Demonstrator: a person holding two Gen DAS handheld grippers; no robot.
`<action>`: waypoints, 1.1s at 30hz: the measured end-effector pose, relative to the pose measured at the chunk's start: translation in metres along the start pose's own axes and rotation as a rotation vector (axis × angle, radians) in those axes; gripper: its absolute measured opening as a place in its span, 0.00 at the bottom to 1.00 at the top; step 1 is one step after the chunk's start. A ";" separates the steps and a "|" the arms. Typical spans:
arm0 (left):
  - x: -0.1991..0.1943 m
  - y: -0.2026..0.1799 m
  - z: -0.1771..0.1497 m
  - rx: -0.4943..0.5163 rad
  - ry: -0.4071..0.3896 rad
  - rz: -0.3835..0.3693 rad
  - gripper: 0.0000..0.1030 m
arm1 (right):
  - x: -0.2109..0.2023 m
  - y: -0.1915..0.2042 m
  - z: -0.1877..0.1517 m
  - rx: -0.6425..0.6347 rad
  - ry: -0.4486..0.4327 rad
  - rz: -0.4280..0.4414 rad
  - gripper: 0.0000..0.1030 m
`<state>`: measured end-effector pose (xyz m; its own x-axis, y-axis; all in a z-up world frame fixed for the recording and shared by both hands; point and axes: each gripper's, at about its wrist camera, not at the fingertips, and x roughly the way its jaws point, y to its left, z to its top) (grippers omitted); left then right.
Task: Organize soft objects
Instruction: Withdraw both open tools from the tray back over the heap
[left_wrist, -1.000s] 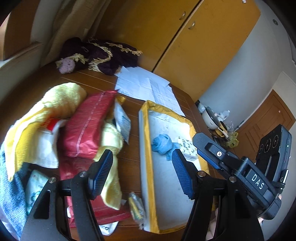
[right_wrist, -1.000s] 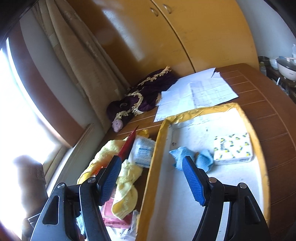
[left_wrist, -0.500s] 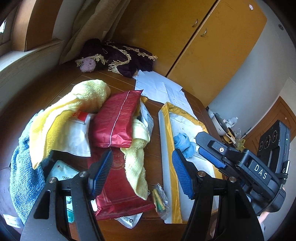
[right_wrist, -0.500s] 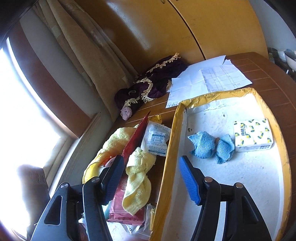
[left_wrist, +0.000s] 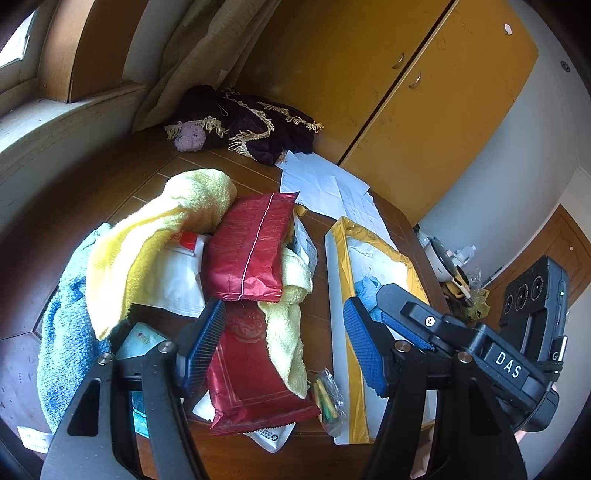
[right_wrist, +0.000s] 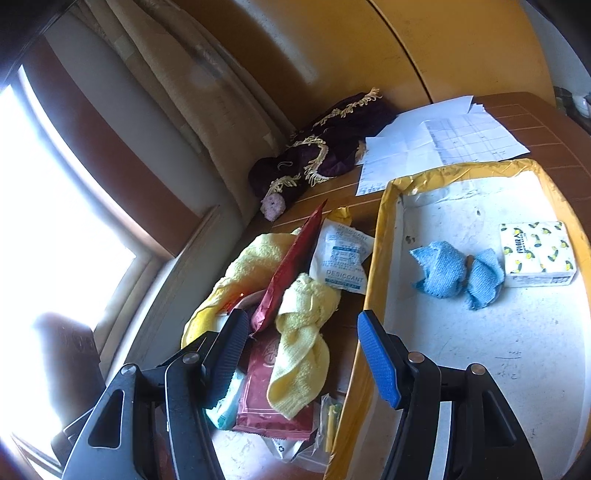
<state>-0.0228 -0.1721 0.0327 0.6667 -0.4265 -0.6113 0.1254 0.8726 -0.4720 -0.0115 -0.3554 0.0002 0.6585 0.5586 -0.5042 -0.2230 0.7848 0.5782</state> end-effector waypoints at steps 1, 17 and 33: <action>-0.001 0.000 0.000 0.000 -0.005 0.002 0.64 | 0.000 0.000 -0.001 0.000 -0.001 0.002 0.62; -0.003 0.002 -0.001 -0.004 -0.007 0.008 0.64 | 0.005 0.002 -0.004 0.002 0.020 0.020 0.62; -0.001 -0.001 -0.002 0.000 0.001 0.011 0.64 | 0.003 0.002 -0.006 0.003 0.026 0.020 0.62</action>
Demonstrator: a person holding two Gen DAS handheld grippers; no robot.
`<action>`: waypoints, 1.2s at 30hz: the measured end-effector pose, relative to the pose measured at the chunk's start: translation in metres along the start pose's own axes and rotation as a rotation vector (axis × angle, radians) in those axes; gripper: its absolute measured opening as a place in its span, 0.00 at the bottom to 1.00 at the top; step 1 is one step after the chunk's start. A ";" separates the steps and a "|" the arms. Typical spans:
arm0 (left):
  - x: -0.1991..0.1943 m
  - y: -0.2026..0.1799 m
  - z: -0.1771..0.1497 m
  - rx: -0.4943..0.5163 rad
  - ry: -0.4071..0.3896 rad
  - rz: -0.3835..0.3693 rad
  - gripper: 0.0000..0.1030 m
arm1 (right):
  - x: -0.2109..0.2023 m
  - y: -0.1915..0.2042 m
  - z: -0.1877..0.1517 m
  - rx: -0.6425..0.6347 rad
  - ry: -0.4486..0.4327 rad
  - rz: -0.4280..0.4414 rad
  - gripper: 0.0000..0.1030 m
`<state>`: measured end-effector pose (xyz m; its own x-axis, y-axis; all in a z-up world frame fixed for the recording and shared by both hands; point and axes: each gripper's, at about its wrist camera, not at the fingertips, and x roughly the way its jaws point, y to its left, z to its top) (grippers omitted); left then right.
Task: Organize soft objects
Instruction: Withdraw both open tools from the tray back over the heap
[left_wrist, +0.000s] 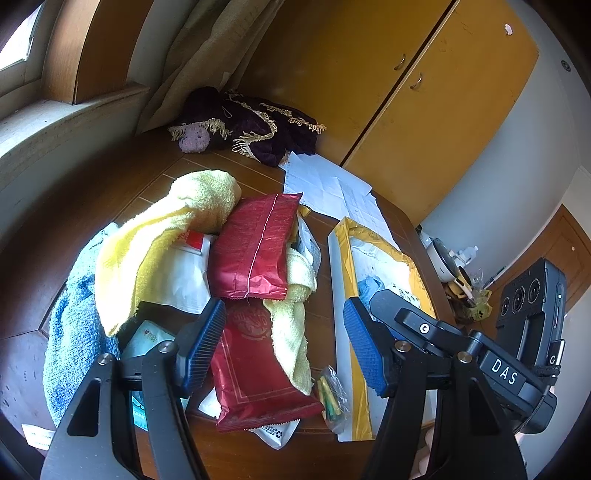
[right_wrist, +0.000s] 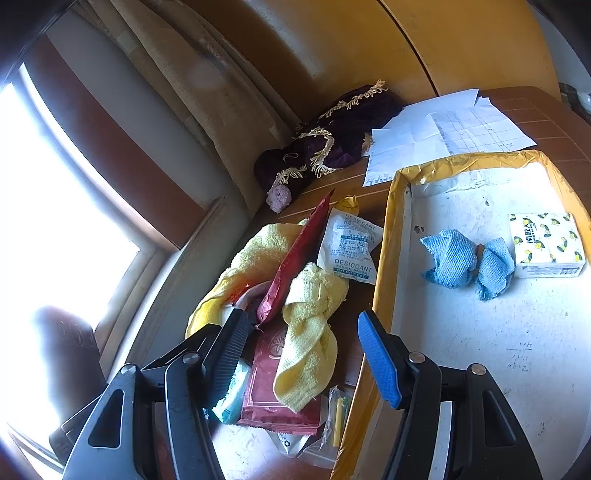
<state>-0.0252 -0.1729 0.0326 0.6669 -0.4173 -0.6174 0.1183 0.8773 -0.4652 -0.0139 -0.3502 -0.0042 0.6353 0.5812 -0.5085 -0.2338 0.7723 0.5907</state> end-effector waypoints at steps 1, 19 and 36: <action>0.000 0.001 0.000 0.002 -0.001 0.000 0.64 | 0.000 0.001 0.000 -0.004 -0.001 0.000 0.62; -0.009 0.009 0.002 -0.009 -0.015 0.005 0.64 | 0.003 0.008 -0.002 -0.014 0.006 0.000 0.63; -0.016 0.016 0.005 -0.002 -0.035 0.032 0.64 | 0.002 0.011 -0.003 -0.035 0.009 0.002 0.63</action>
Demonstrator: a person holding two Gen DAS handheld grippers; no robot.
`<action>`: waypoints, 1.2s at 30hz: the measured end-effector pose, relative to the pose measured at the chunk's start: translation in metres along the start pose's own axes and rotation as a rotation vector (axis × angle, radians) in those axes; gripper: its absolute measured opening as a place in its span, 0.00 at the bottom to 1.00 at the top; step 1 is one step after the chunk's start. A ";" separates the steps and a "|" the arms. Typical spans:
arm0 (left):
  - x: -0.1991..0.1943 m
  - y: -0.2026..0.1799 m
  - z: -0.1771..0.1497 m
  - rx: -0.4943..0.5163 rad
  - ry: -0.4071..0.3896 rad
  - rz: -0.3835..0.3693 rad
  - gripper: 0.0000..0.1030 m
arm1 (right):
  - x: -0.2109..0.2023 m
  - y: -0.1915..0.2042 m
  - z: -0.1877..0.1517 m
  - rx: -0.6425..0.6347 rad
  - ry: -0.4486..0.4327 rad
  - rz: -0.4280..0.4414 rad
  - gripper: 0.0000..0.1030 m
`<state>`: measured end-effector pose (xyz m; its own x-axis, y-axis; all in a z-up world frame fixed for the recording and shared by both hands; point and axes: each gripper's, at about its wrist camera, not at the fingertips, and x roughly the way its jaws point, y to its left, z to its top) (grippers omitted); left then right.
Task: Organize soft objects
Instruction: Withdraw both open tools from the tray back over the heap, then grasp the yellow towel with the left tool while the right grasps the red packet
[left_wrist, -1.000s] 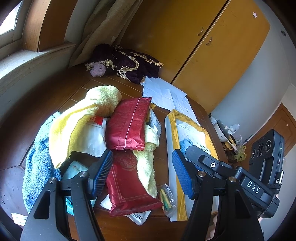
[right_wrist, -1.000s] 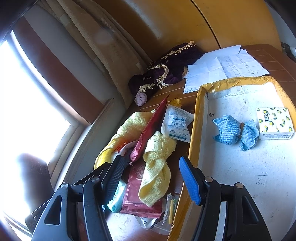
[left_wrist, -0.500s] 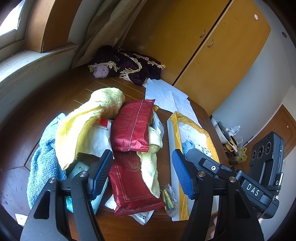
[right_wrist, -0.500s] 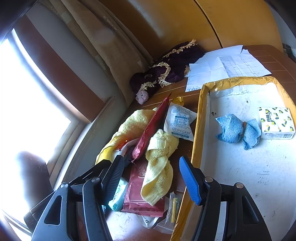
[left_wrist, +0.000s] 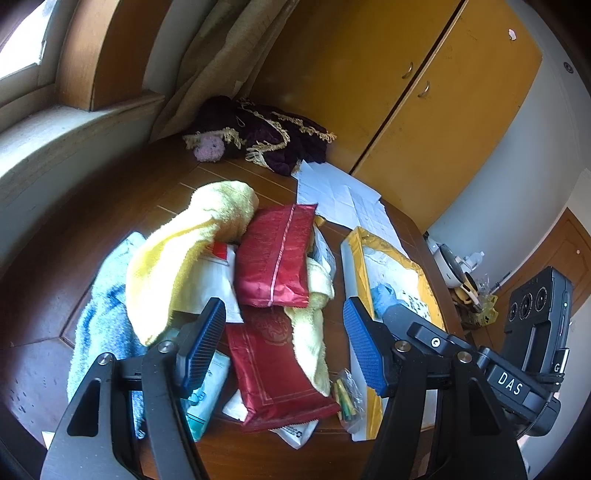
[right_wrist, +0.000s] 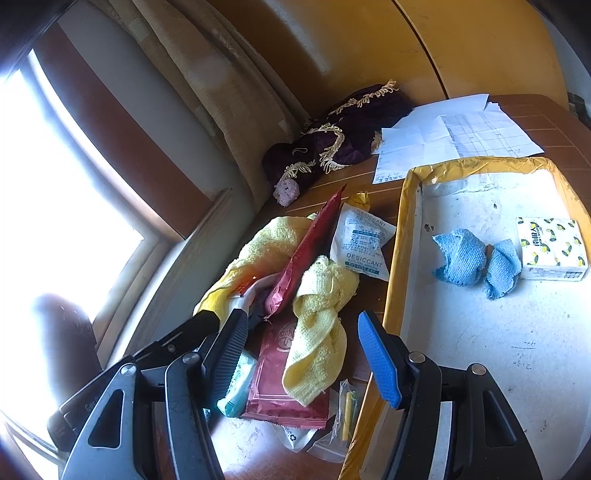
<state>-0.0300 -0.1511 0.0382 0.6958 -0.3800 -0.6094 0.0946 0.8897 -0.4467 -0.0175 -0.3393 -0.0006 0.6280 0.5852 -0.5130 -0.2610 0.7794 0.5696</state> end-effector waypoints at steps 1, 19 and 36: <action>-0.002 0.003 0.001 -0.003 -0.009 0.010 0.64 | 0.001 0.000 0.000 -0.002 0.002 0.000 0.63; 0.075 0.034 0.094 0.114 0.089 0.177 0.64 | 0.038 0.024 0.025 -0.073 0.059 -0.045 0.62; 0.134 0.064 0.083 0.033 0.317 0.087 0.57 | 0.125 0.012 0.075 0.050 0.229 -0.120 0.36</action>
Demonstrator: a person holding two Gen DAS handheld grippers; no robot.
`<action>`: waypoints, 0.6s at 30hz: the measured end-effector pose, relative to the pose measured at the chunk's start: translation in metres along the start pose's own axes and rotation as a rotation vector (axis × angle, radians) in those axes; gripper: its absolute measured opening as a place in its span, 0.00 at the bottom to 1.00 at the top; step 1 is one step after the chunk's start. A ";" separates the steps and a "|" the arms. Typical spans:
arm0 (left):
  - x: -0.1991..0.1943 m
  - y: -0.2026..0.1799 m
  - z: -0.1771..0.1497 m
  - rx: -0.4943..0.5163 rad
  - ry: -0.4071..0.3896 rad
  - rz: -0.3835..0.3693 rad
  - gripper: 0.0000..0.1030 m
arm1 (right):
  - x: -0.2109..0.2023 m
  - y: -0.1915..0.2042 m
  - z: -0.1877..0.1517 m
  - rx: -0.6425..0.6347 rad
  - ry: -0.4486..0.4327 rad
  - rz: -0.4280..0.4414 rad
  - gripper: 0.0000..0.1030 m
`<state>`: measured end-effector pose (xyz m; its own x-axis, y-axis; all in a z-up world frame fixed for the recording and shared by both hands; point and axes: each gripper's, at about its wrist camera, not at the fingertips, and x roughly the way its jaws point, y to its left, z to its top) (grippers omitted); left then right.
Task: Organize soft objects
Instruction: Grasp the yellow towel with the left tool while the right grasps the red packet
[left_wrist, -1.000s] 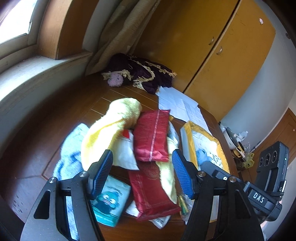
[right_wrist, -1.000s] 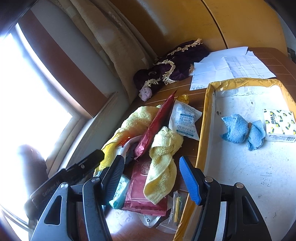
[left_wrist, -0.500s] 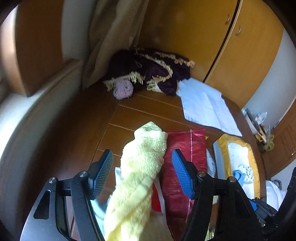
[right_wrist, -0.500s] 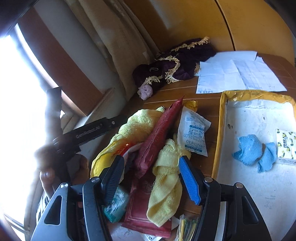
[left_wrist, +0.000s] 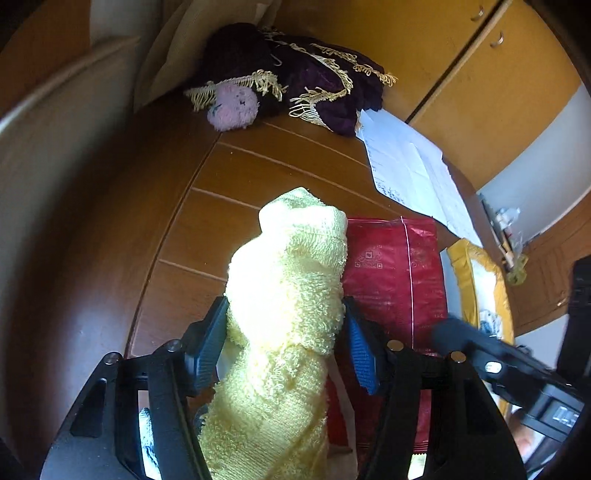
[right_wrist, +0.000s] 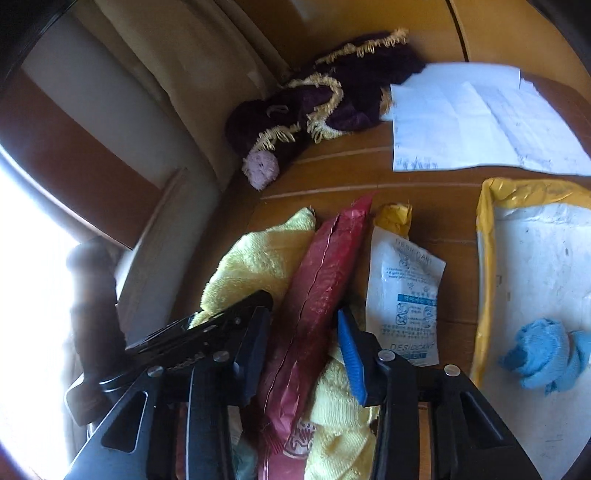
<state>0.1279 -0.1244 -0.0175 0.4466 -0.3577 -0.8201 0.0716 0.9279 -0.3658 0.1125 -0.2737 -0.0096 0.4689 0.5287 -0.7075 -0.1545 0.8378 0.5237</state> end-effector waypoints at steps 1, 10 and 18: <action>0.000 0.001 0.000 -0.003 -0.002 -0.003 0.54 | 0.004 -0.001 0.000 0.005 0.010 -0.004 0.35; -0.005 -0.003 -0.004 0.026 -0.052 0.020 0.38 | 0.017 0.008 -0.006 -0.040 0.018 -0.070 0.22; -0.042 -0.002 -0.004 -0.023 -0.174 -0.079 0.36 | -0.013 0.011 -0.009 -0.046 -0.093 -0.015 0.16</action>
<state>0.1052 -0.1113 0.0158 0.5884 -0.4042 -0.7003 0.0930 0.8942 -0.4380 0.0972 -0.2702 0.0009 0.5497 0.5033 -0.6667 -0.1857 0.8518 0.4898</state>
